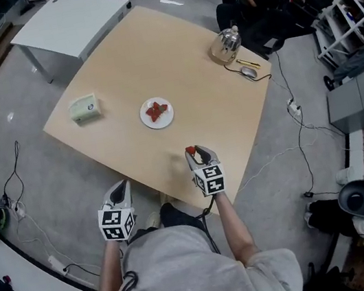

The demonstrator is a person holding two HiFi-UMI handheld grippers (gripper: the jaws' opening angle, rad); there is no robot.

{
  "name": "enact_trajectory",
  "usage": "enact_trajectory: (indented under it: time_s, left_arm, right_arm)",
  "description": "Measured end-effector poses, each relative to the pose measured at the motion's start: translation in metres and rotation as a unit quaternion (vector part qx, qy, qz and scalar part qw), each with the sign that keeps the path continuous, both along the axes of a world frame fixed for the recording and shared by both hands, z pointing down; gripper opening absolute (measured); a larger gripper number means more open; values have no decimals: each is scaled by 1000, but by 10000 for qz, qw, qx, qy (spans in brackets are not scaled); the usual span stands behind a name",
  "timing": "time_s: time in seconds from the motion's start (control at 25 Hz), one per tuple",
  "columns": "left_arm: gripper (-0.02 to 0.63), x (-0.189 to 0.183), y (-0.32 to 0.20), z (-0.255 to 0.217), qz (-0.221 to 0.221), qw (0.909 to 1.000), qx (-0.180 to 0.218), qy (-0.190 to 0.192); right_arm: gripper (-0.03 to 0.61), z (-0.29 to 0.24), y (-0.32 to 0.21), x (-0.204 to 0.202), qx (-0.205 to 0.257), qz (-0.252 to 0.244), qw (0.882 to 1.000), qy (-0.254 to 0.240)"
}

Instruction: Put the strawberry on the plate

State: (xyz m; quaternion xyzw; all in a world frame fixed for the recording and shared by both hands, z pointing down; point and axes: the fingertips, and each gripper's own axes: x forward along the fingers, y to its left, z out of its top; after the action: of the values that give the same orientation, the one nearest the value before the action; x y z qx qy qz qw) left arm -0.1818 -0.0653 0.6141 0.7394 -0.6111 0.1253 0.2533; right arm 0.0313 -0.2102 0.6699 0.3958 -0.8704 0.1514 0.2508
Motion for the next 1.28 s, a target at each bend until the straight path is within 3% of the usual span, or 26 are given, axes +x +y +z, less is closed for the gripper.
enact_trajectory:
  time_s: [0.72, 1.28]
  left_arm:
    - [20, -37, 16, 2, -822, 9966, -54, -50]
    - [20, -37, 2, 2, -1162, 9931, -169, -37]
  right_arm:
    - [147, -3, -65, -68, 257, -755, 9967, 144]
    - [147, 36, -112, -95, -10, -1180, 9923, 385]
